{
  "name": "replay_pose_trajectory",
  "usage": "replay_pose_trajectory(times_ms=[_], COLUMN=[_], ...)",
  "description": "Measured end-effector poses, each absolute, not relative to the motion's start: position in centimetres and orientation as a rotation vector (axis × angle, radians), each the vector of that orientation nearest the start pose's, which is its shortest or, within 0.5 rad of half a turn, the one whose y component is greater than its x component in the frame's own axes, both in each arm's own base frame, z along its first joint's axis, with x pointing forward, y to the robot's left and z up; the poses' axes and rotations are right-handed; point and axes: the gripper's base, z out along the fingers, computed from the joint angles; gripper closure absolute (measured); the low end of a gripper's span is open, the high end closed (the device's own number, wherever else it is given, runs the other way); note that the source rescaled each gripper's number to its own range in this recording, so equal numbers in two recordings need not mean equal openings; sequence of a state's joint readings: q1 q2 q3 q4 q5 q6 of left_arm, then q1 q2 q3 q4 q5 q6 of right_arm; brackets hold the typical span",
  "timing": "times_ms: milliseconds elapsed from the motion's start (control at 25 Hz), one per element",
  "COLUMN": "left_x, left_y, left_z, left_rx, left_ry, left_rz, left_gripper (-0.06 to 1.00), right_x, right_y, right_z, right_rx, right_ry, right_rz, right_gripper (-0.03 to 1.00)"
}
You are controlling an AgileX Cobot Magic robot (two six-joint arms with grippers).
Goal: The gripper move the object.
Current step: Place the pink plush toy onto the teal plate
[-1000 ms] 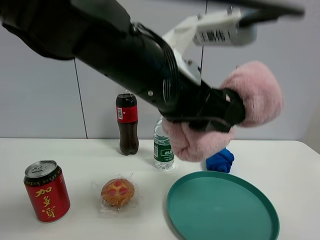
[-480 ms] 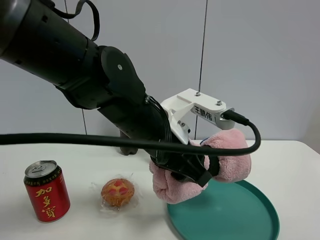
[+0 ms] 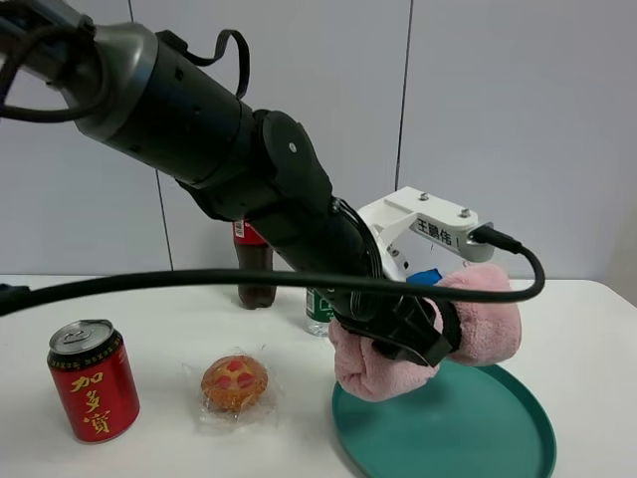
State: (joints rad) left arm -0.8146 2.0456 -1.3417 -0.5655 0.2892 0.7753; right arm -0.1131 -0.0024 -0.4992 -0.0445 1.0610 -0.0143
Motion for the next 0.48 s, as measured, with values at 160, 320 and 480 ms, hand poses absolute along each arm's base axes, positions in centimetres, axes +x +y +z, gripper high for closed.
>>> replay_pose_trajectory(times_ms=[160, 320, 480], left_x=[29.2, 29.2, 29.2], left_y=[-33.0, -33.0, -33.0], left_z=[14.2, 12.9, 12.8], left_rx=[1.317, 1.332, 1.324], left_ry=[2.15, 2.179, 2.173], left_rz=[-0.438, -0.432, -0.428], left_gripper=[0.94, 0.94, 0.94], right_x=[-0.6, -0.6, -0.6], right_y=[-0.3, -0.3, -0.3], right_z=[27.7, 27.7, 27.7], right_rx=[0.103, 0.103, 0.103], right_ry=[2.042, 2.042, 2.042], right_rz=[-0.133, -0.133, -0.133], right_gripper=[-0.03, -0.03, -0.03])
